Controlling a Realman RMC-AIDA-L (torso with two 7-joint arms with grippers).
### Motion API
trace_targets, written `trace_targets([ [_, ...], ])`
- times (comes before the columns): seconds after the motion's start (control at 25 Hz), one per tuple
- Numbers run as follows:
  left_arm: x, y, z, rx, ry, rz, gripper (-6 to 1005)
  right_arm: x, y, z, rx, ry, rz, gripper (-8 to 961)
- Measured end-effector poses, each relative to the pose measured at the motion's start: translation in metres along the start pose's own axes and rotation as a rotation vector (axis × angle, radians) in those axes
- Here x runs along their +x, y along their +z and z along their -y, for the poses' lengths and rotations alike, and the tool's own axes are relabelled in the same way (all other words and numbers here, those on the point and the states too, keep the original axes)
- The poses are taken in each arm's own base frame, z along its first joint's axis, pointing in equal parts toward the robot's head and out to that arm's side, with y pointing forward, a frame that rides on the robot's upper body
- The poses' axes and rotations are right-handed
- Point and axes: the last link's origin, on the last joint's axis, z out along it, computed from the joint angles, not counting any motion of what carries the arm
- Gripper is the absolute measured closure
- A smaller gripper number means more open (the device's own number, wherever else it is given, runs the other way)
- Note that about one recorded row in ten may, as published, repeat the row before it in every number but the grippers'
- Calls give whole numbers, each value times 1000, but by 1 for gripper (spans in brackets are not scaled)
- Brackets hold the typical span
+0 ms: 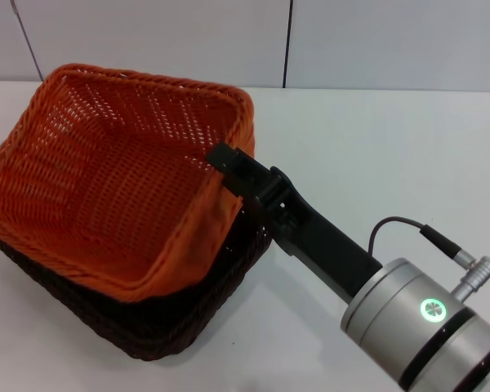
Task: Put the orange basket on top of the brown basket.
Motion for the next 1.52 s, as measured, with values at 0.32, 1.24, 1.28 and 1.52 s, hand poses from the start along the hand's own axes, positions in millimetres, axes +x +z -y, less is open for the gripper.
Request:
trace_targets([
  [0.32,1,-2,2,5,3,1,397,-5,-6,0,41,-11,-41,530],
  [1.24,-9,-6,3,19,-24,22,397,47,-16,23,384,203,-375,530],
  [1.28,-10,-8,4,22,-25,27,397,52,-16,25,409,228,-398,530],
  [1.52,-16,-12,7,37,-29,55,397,70,-17,31,532,399,-522,530],
])
